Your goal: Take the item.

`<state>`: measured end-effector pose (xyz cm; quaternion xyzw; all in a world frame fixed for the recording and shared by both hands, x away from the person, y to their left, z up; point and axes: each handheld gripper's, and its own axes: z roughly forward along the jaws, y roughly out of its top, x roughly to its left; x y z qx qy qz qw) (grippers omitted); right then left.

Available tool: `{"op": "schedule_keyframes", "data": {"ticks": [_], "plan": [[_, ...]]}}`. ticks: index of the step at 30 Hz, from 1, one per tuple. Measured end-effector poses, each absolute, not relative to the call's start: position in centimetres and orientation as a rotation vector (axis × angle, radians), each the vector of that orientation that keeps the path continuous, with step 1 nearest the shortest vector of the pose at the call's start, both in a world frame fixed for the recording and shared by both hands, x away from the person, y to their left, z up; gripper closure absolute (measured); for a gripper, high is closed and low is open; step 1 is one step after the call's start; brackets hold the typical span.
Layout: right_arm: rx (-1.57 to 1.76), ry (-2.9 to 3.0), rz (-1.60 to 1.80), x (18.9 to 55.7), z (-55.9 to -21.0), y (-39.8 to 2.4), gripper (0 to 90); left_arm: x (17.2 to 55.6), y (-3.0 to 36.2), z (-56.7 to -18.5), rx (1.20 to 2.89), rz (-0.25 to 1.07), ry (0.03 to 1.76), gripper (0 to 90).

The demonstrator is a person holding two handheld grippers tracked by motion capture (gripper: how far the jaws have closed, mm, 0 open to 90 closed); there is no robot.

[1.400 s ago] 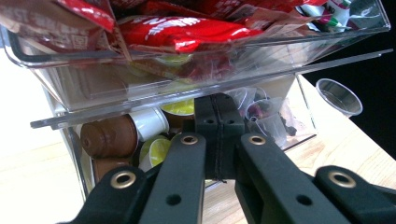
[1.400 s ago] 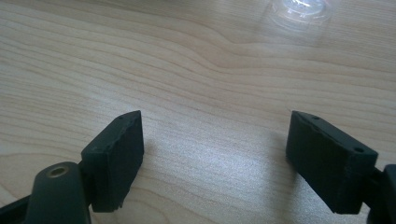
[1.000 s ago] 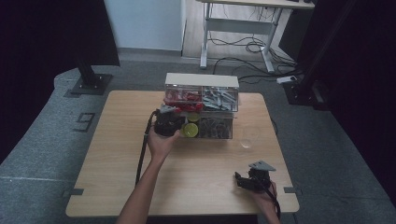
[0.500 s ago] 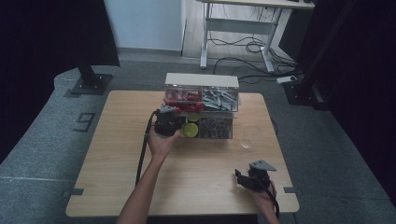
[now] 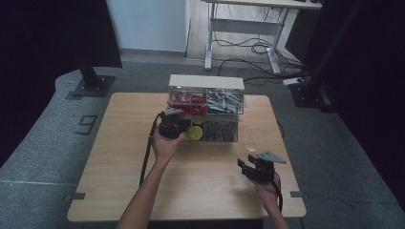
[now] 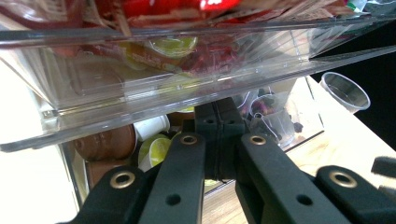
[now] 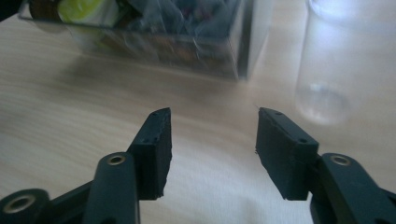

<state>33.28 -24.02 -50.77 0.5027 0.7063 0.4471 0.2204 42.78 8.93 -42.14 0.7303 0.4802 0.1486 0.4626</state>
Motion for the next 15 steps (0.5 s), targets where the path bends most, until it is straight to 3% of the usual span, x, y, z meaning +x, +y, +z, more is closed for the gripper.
{"op": "schedule_keyframes", "data": {"ticks": [15], "plan": [[1.291, 1.962, 1.268, 36.5, -47.9, -21.9, 58.8, 42.9, 8.8, -41.9, 1.808, 0.361, 1.175, 90.0]]}}
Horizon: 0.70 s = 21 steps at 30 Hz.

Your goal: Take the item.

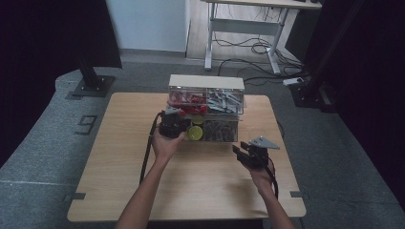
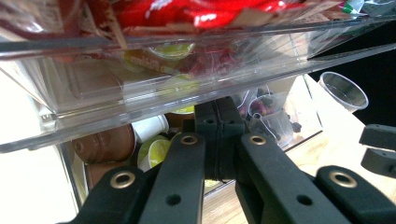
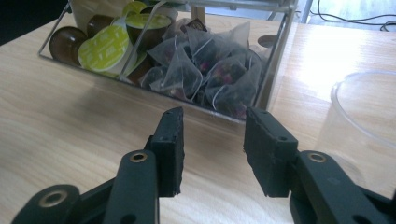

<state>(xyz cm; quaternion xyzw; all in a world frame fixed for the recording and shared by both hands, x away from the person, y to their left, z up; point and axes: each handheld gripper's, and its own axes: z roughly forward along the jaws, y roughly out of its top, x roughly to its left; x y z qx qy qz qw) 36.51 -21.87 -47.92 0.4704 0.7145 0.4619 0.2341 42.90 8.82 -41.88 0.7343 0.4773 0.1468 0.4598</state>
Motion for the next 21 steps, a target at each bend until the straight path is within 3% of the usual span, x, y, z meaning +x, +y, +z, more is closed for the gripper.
{"op": "schedule_keyframes", "data": {"ticks": [21], "plan": [[1.297, 2.007, 1.316, 40.0, -48.3, -19.8, 66.3, 43.0, 8.7, -41.8, 1.806, 0.356, 1.171, 90.0]]}}
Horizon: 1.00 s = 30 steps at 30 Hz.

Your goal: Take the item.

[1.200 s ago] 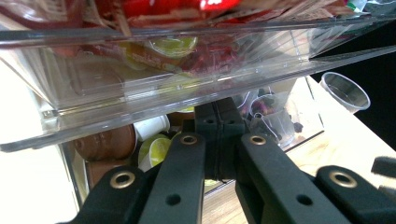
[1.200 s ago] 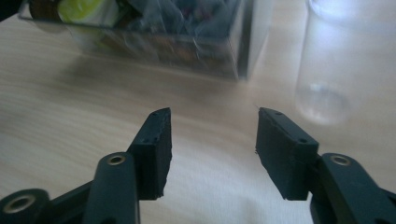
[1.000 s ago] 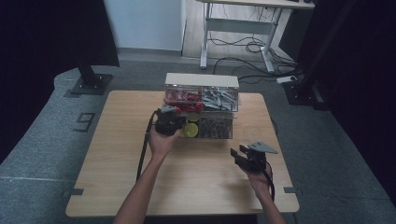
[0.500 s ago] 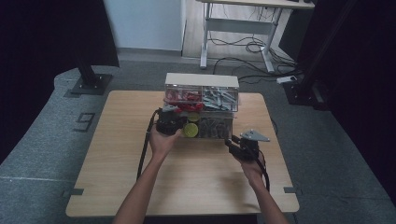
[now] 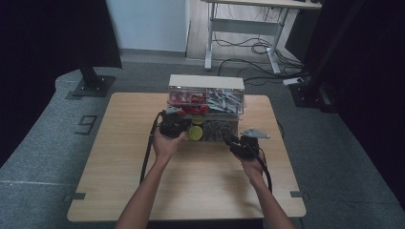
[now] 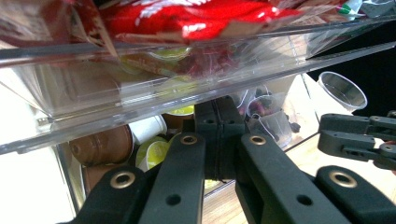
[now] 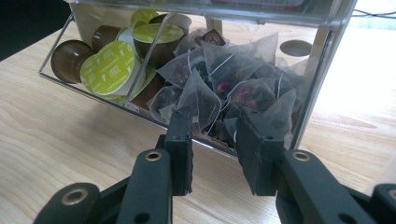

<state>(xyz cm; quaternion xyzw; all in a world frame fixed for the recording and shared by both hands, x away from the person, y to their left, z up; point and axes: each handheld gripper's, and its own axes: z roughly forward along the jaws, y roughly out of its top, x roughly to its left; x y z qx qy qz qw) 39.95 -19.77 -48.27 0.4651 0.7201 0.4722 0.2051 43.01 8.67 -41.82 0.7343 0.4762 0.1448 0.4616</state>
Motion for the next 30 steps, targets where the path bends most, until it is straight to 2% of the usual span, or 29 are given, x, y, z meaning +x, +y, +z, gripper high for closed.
{"op": "schedule_keyframes", "data": {"ticks": [30], "plan": [[1.3, 2.033, 1.305, 42.9, -48.1, -17.0, 65.3, 42.8, 8.4, -41.6, 1.799, 0.35, 1.167, 90.0]]}}
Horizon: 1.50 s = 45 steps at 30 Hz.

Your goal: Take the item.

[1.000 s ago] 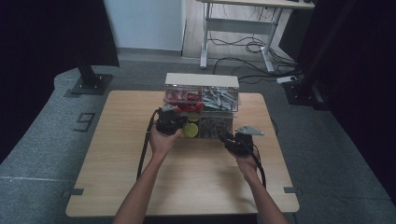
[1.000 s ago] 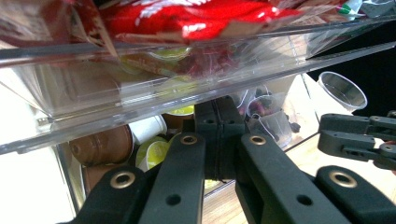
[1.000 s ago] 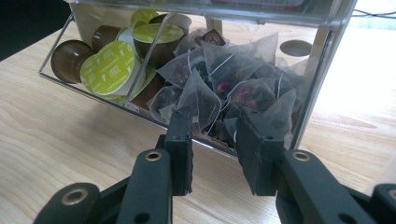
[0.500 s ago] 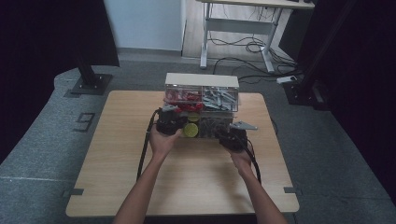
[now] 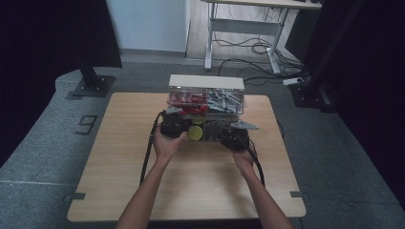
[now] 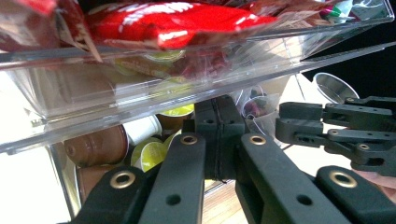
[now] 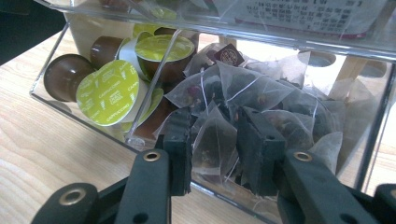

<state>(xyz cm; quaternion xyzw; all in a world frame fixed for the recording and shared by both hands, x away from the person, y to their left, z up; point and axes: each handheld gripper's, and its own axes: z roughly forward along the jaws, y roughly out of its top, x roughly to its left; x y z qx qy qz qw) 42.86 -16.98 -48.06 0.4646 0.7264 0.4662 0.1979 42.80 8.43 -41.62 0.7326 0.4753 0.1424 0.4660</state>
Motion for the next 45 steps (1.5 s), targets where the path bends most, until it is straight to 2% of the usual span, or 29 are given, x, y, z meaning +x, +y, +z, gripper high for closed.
{"op": "schedule_keyframes", "data": {"ticks": [6, 7, 9, 12, 34, 45], "plan": [[1.312, 2.036, 1.299, 43.3, -48.5, -16.8, 67.7, 42.8, 8.4, -41.6, 1.803, 0.348, 1.163, 90.0], [1.301, 2.051, 1.297, 43.4, -48.7, -16.7, 74.7, 42.8, 8.4, -41.6, 1.803, 0.347, 1.163, 90.0], [1.293, 2.064, 1.299, 43.4, -48.8, -16.6, 82.9, 42.8, 8.3, -41.6, 1.805, 0.346, 1.161, 90.0], [1.296, 2.078, 1.321, 43.5, -48.7, -16.8, 89.0, 42.7, 8.3, -41.6, 1.803, 0.347, 1.16, 90.0], [1.199, 1.998, 1.428, 41.5, -45.4, -18.3, 89.4, 42.6, 8.2, -41.4, 1.801, 0.35, 1.158, 90.0], [1.179, 1.994, 1.437, 41.0, -45.0, -18.5, 89.4, 42.5, 7.9, -41.4, 1.804, 0.354, 1.156, 90.0]]}}
